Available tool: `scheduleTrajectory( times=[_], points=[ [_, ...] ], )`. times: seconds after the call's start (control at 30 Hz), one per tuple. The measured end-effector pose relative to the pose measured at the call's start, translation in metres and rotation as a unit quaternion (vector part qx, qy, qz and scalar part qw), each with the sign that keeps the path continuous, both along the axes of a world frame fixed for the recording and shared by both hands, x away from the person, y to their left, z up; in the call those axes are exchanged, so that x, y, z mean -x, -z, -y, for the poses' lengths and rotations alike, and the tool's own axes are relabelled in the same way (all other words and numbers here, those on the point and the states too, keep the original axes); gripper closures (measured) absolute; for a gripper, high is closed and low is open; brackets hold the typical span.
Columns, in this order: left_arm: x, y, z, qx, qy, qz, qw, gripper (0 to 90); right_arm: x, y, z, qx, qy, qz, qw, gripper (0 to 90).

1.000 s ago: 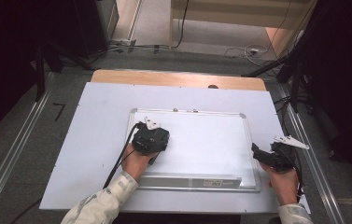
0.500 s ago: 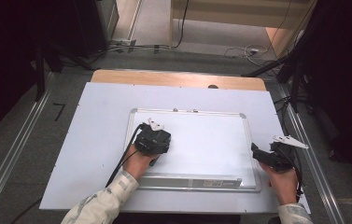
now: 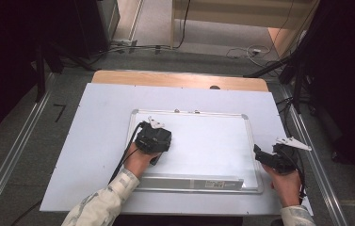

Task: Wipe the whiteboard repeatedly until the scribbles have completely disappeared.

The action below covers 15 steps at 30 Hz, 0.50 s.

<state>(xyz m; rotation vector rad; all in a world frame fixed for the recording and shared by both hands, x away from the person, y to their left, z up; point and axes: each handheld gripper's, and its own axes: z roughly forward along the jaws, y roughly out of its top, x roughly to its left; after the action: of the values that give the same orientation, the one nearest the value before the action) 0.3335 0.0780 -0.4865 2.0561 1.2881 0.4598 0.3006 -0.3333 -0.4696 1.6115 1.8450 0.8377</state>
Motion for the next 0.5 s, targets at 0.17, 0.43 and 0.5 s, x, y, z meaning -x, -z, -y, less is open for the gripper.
scheduleTrajectory(
  times=[0.17,0.43,0.5],
  points=[
    [-0.0091,0.0010,-0.0034,0.002,-0.016,0.008,0.9998,37.8,0.0006,-0.0002,0.0006,0.000,0.000,0.001,1.0000,14.9],
    [-0.0103,0.0001,0.0039,-0.006,-0.019,0.008,0.9998,38.8,-0.0008,0.0000,-0.0014,0.000,-0.001,0.000,1.0000,14.9],
    [-0.0101,0.0000,0.0059,-0.008,-0.016,0.008,0.9998,39.0,-0.0012,0.0001,-0.0017,0.000,-0.001,0.000,1.0000,14.9]
  ],
)
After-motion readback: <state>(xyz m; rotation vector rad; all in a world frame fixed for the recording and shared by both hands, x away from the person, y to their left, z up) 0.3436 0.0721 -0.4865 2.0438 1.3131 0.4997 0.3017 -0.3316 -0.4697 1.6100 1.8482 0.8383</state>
